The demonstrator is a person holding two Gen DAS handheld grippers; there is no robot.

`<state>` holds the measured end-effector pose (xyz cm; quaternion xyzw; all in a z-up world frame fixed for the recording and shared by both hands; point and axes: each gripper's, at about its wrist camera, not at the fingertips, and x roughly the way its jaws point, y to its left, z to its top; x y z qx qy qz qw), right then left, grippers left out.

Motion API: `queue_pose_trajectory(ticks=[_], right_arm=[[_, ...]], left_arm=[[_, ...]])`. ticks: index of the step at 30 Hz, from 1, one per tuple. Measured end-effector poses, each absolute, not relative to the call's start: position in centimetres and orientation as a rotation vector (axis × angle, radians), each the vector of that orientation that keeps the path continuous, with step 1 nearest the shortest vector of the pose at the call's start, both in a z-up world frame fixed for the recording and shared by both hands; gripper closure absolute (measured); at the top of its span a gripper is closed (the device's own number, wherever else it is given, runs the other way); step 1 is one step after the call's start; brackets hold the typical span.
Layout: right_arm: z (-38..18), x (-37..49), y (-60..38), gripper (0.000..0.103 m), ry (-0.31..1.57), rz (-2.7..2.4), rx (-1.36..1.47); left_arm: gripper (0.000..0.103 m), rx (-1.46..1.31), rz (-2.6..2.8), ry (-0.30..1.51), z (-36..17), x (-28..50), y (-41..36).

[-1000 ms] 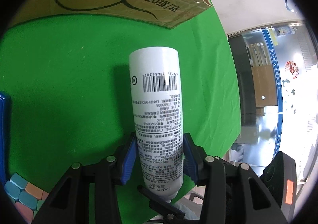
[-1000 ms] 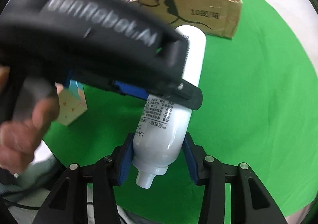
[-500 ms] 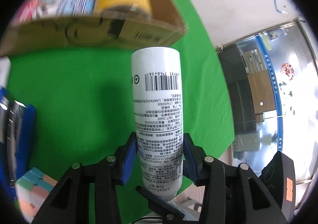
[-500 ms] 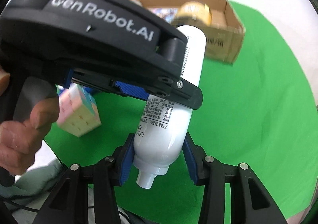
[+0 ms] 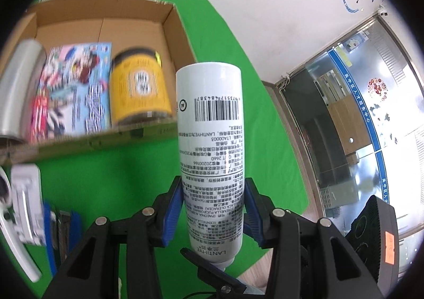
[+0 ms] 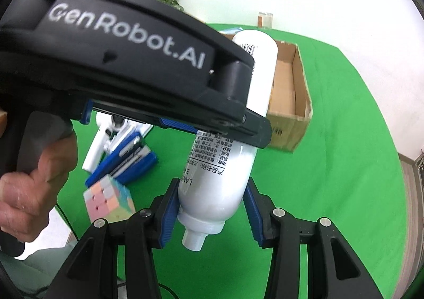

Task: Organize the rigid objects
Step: 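Carry the white bottle with both grippers into the box and open them, then withdraw both grippers from the box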

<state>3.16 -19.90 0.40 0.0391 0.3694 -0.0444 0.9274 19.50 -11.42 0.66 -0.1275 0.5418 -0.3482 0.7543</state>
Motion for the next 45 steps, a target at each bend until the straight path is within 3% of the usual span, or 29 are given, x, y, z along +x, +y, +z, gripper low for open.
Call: queue_pose_trajectory(ticks=[12,20,31,37,44,45], right_arm=[[4.3,7.7,-24.1,0.059,0.738,-0.085,0.051],[5.8,12.9,-27.4,0.059,0.812,-0.057,0.049],[1.6,18.5,-33.2,0.059,0.935,-0.039,0.133],[0.7,18.4,-34.4,0.058,0.933,-0.057,0.197],[1.6,16.7,-33.5,0.049,0.909,-0.122,0.160],[1.7,16.1,-33.1,0.041,0.896,-0.125,0.149]], left_arm=[[0.060,-0.272,-0.756,1.136,3.5,26.3,-12.7],[0.059,-0.288,-0.754,1.208,2.1,33.1,-14.8],[0.059,-0.337,-0.728,1.386,-3.8,37.7,-18.0],[0.058,-0.281,-0.716,1.405,-3.8,37.6,-19.1],[0.055,-0.183,-0.662,1.312,-0.1,35.6,-17.5],[0.055,-0.159,-0.656,1.266,0.9,34.7,-16.9]])
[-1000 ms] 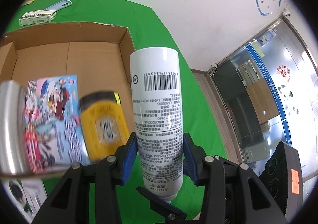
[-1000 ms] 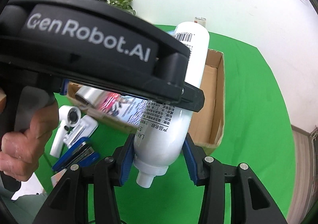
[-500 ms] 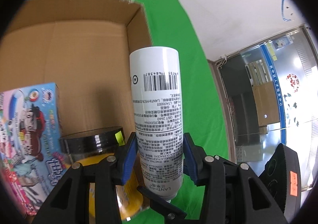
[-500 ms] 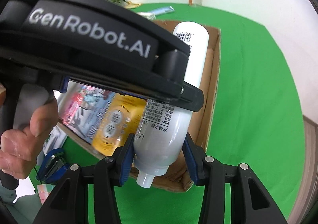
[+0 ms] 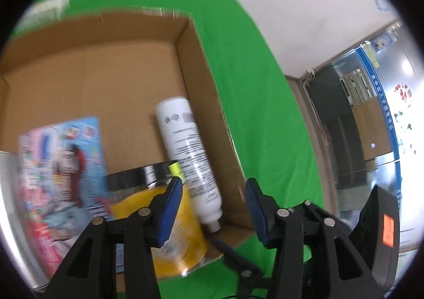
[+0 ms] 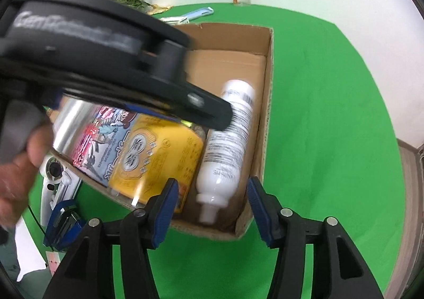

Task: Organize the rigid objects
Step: 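Withdraw both grippers from the box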

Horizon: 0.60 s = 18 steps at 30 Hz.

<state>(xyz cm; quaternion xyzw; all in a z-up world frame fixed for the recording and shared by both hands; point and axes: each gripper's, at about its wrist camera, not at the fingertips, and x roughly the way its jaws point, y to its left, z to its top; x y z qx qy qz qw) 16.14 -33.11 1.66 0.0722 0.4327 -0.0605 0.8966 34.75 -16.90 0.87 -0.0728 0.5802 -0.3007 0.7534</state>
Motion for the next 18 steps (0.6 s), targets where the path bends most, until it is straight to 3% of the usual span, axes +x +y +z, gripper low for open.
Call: queue_pose_trajectory(ticks=[2,4,6,7,8,11,13,14,15,16,17,18], right_arm=[[2.5,14.7,-32.5,0.028,0.866,-0.161,0.114],[2.9,12.9,-31.6,0.025,0.807,-0.245,0.065],[3.3,11.1,-30.9,0.011,0.748,-0.320,0.049],[3.2,10.4,-30.1,0.007,0.715,-0.353,0.047],[3.3,9.1,-29.6,0.004,0.672,-0.376,0.052],[3.7,5.4,-27.9,0.003,0.503,-0.406,0.047],[2.9,4.1,-26.3,0.013,0.478,-0.432,0.022],[2.7,3.4,-25.5,0.046,0.469,-0.402,0.037],[2.4,3.5,-24.2,0.060,0.474,-0.378,0.047],[2.1,3.2,-23.5,0.061,0.484,-0.365,0.051],[2.3,2.6,-22.9,0.059,0.486,-0.340,0.053],[2.1,2.3,-22.1,0.047,0.483,-0.292,0.059]], left_arm=[[0.055,-0.109,-0.656,1.162,2.8,32.5,-15.5],[0.054,-0.058,-0.623,1.032,4.6,29.6,-13.4],[0.039,-0.004,-0.561,0.904,5.8,26.6,-11.3],[0.022,0.015,-0.518,0.821,6.3,24.7,-10.0],[0.016,0.030,-0.476,0.744,6.6,23.1,-8.9],[0.016,0.103,-0.340,0.566,6.5,18.5,-5.9],[0.017,0.152,-0.250,0.542,6.1,15.8,-4.7],[0.026,0.168,-0.204,0.545,5.8,14.9,-4.0],[0.045,0.178,-0.171,0.554,5.5,14.2,-3.5],[0.099,0.176,-0.175,0.593,5.1,13.9,-2.8],[0.097,0.149,-0.184,0.638,4.8,13.7,-1.8],[0.097,0.095,-0.190,0.663,4.6,13.5,-0.5]])
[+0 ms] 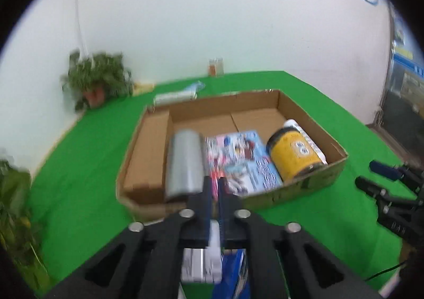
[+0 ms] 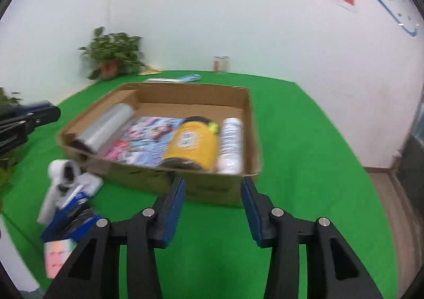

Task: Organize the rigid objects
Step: 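Withdraw both grippers from the box, then grasp the pastel Rubik's cube with the right gripper while the left gripper closes on it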

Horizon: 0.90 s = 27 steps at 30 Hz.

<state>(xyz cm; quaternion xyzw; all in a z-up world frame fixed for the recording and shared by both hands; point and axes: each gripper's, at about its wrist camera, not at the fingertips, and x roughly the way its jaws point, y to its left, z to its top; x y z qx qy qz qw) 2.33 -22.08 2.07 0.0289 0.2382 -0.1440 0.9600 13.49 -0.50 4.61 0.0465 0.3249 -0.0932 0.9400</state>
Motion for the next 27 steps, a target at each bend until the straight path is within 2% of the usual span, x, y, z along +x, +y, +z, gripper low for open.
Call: queue_pose_trajectory(ticks=[1,2,3,4,5,11,16,19,24,27], right_arm=[[2.0,1.9,-21.0,0.032,0.481,-0.233,0.067],[1.9,1.5,-20.1,0.000,0.479,-0.190,0.072],[1.9,0.8,-19.0,0.000,0.464,-0.151,0.073],[1.8,0.2,-18.0,0.000,0.449,-0.125,0.064],[1.3,0.2,-16.7,0.000,0.448,-0.097,0.047],[-1.5,-1.0,-10.4,0.000,0.539,0.143,-0.006],[-4.9,-1.1,-6.6,0.003,0.631,0.207,-0.049],[-6.4,-0.1,-6.1,0.009,0.694,0.212,-0.040],[-7.6,1.1,-5.5,0.040,0.727,0.246,-0.057],[-8.5,2.0,-4.8,0.043,0.757,0.277,-0.070]], left_arm=[[0.097,0.036,-0.182,0.666,4.5,13.1,1.0],[0.087,-0.008,-0.186,0.655,4.5,12.7,2.1],[0.071,-0.054,-0.175,0.658,4.5,12.5,3.4],[0.021,-0.088,-0.153,0.687,4.3,12.4,4.5],[0.002,-0.108,-0.120,0.716,4.1,12.2,5.4],[0.001,-0.140,-0.085,0.759,2.7,8.5,10.1],[0.001,-0.094,-0.193,0.861,0.1,7.2,10.6],[0.001,-0.116,-0.257,0.948,-1.9,7.1,9.7],[0.001,-0.266,-0.447,1.023,-4.0,7.4,7.9],[0.001,-0.352,-0.542,1.078,-4.7,7.8,7.2]])
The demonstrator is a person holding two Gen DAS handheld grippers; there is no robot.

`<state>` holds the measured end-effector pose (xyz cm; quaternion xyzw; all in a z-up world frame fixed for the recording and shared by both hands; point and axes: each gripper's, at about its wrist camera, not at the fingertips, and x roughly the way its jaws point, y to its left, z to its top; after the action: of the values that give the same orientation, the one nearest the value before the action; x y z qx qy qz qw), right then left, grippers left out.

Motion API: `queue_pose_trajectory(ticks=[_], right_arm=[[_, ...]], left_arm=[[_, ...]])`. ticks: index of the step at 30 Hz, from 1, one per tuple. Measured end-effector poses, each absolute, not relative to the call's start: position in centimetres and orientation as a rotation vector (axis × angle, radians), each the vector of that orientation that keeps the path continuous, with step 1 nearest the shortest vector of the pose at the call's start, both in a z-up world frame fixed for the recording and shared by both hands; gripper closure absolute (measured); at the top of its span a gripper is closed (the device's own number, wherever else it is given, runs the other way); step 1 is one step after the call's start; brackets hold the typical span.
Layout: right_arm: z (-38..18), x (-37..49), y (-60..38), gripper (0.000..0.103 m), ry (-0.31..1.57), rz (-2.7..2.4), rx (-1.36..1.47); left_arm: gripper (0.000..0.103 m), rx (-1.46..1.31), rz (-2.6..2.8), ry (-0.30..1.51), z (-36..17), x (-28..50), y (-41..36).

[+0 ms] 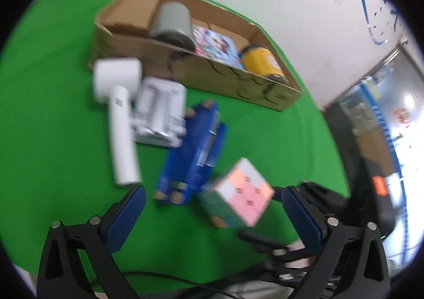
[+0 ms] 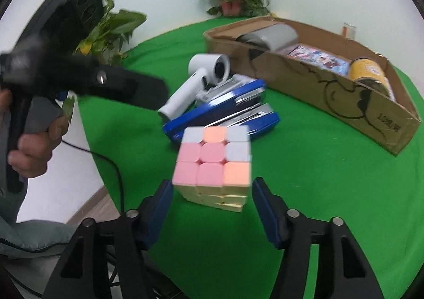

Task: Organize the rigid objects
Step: 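Grasp the pastel Rubik's cube with the right gripper while the left gripper closes on it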

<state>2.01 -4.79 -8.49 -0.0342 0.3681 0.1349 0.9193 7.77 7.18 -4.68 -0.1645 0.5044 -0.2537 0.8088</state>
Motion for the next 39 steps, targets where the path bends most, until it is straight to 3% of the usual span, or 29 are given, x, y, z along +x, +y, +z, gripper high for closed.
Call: queue_pose_trajectory(ticks=[2,10,18,26,28,30,35,37,39], right_arm=[[-8.8,2.2,-4.4,0.047,0.760,0.267,-0.106],[-8.6,0.7,-3.1,0.047,0.810,0.345,-0.133],[-9.3,1.1,-2.9,0.047,0.834,0.351,-0.127],[-8.9,2.5,-7.9,0.048,0.807,0.107,-0.021],[-8.9,2.8,-8.7,0.045,0.807,0.040,-0.007],[-8.9,2.5,-8.3,0.032,0.816,0.070,-0.023],[-7.6,0.1,-8.7,0.030,0.723,0.256,-0.006],[-7.9,0.2,-9.9,0.030,0.751,0.242,0.023],[-8.5,0.9,-10.7,0.044,0.791,0.227,0.012]], left_arm=[[0.002,-0.373,-0.582,1.104,-4.9,7.8,6.8],[0.010,-0.422,-0.659,1.219,-6.5,7.2,5.3],[0.030,-0.436,-0.616,1.312,-8.7,6.3,5.4],[0.030,-0.478,-0.670,1.305,-8.2,7.6,4.4],[0.030,-0.467,-0.692,1.315,-8.4,7.8,3.5],[0.030,-0.466,-0.703,1.321,-8.6,8.2,2.6],[0.030,-0.487,-0.687,1.327,-9.1,9.2,1.8],[0.030,-0.504,-0.683,1.321,-9.2,9.6,1.8],[0.030,-0.504,-0.681,1.315,-9.2,10.0,1.6]])
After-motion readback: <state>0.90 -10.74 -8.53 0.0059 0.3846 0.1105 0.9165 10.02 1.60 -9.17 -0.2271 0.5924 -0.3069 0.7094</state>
